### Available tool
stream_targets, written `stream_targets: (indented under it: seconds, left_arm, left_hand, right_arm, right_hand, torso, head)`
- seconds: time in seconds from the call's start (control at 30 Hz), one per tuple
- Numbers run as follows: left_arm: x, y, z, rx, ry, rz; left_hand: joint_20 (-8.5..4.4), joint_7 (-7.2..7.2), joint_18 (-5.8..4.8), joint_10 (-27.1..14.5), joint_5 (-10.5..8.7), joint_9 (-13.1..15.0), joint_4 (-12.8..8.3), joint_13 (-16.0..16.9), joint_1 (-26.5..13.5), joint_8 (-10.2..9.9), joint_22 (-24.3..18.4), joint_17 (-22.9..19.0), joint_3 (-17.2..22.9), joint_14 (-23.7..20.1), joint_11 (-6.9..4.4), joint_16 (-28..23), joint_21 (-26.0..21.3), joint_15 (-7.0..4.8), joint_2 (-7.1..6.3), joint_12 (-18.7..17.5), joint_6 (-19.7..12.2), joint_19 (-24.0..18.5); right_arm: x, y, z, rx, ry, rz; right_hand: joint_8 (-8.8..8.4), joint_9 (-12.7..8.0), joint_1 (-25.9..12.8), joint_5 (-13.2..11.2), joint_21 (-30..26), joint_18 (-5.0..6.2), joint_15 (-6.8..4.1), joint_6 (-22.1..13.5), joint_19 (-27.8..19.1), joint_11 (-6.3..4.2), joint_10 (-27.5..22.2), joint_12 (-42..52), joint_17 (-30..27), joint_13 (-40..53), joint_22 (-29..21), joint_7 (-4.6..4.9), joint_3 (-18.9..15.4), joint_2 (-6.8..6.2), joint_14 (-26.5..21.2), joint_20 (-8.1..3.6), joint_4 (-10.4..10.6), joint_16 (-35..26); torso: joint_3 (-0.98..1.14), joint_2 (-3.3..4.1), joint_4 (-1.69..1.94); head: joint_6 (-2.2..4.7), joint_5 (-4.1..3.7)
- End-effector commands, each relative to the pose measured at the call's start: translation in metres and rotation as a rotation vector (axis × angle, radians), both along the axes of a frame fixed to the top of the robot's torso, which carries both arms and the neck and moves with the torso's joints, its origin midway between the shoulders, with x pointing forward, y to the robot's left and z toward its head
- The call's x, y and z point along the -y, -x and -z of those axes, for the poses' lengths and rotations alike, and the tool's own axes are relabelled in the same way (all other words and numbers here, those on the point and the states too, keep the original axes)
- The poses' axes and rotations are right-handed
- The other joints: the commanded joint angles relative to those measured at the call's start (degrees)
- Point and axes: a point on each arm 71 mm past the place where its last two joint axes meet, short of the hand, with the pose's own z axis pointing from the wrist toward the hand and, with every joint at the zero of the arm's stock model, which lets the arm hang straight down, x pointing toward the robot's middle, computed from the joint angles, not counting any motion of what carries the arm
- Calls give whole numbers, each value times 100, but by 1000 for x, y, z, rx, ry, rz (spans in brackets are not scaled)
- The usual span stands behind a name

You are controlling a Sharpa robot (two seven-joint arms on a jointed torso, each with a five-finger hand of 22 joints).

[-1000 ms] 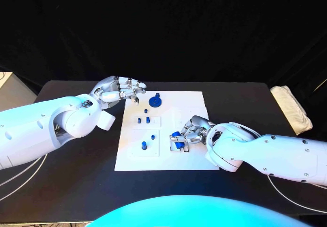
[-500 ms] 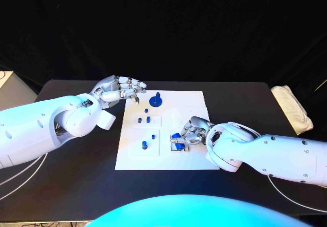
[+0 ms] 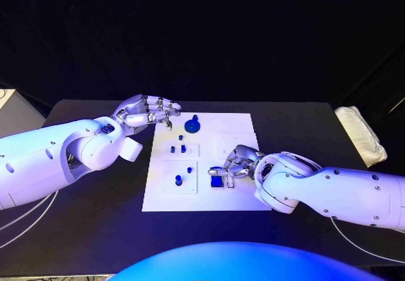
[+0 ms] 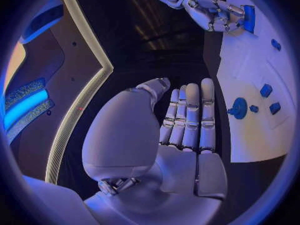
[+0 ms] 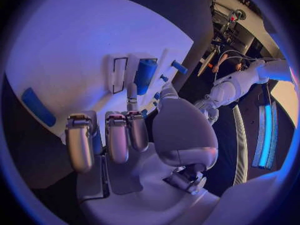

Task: Assemble the parts on the task board

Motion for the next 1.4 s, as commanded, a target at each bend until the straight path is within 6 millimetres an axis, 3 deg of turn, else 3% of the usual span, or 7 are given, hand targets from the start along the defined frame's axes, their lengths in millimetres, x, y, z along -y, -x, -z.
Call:
stream_targets:
  seconds: [0.03,0.13,0.27,0.5,0.67,1.03,1.4]
  left_arm:
    - [2,1,-1,-1,10,14]
    - [2,1,-1,-2,9,14]
    - [2,1,-1,-2,9,15]
    - [2,1,-1,-2,9,15]
    - [2,0,-1,-2,10,15]
    - [2,0,-1,7,14,10]
    - [3,0,-1,11,19,11]
  left_hand:
    - [-9,10,30,-33,-4,-5,10,-8,21,11,-5,9,-19,-13,4,-21,-20,37,-23,-24,11,35]
    - [-9,10,30,-33,-4,-5,10,-8,21,11,-5,9,-19,-13,4,-21,-20,37,-23,-24,11,35]
    - [-9,10,30,-33,-4,-5,10,-8,21,11,-5,9,-19,-13,4,-21,-20,37,-23,-24,11,35]
    - [-9,10,30,-33,-4,-5,10,-8,21,11,-5,9,-19,-13,4,-21,-20,37,-23,-24,11,35]
    - [-8,13,30,-43,-3,-8,16,-10,23,7,-8,10,-23,-15,7,-23,-26,39,-23,-27,3,36]
    - [-8,13,30,-43,-3,-8,16,-10,23,7,-8,10,-23,-15,7,-23,-26,39,-23,-27,3,36]
    - [-7,14,30,-45,-3,-9,18,-10,30,7,-11,11,-25,-15,7,-24,-30,40,-21,-25,0,38]
  right_arm:
    - [-1,0,-1,24,11,-7]
    - [-1,0,-1,26,14,-11]
    - [0,1,-2,32,16,-19]
    - [5,5,-6,62,0,-42]
    - [12,8,-13,110,-37,-37]
    - [63,11,-31,160,-45,34]
    - [109,20,-18,148,91,71]
  right_hand:
    - [-70,-32,-163,32,-38,-9,33,-113,570,26,150,-126,1307,876,1471,17,57,-131,549,0,2,-6]
    - [-80,-41,-232,43,-68,-4,48,-149,563,42,94,-214,1315,809,1463,35,89,-218,551,14,2,-4]
    - [-83,-45,-195,45,-76,-2,56,-166,562,50,79,-237,1303,795,1461,43,133,-203,547,22,-6,-9]
    - [-20,-44,666,-18,-47,-8,55,-156,568,41,114,-220,1318,849,1469,32,296,1,551,29,-54,-8]
    - [88,-18,1110,-16,-5,-15,23,-70,576,4,159,-167,1344,911,1480,-11,317,1,558,7,-70,1]
    - [1,-75,1360,-17,112,-38,46,-249,599,42,217,-80,1451,996,1510,43,339,11,584,11,-61,45]
    - [-159,-177,1740,-2,112,-38,98,-309,599,97,235,-56,1477,1032,1510,104,548,28,590,56,-85,55]
  torso:
    - [1,0,3]
    - [0,-1,4]
    - [1,0,6]
    - [3,-5,2]
    - [3,-7,0]
    - [-3,-11,-2]
    - [4,-4,-27]
  head:
    - [-2,-5]
    - [-5,-6]
    - [-14,1]
    - [-5,12]
    - [10,2]
    - [58,-83]
    - [78,-173]
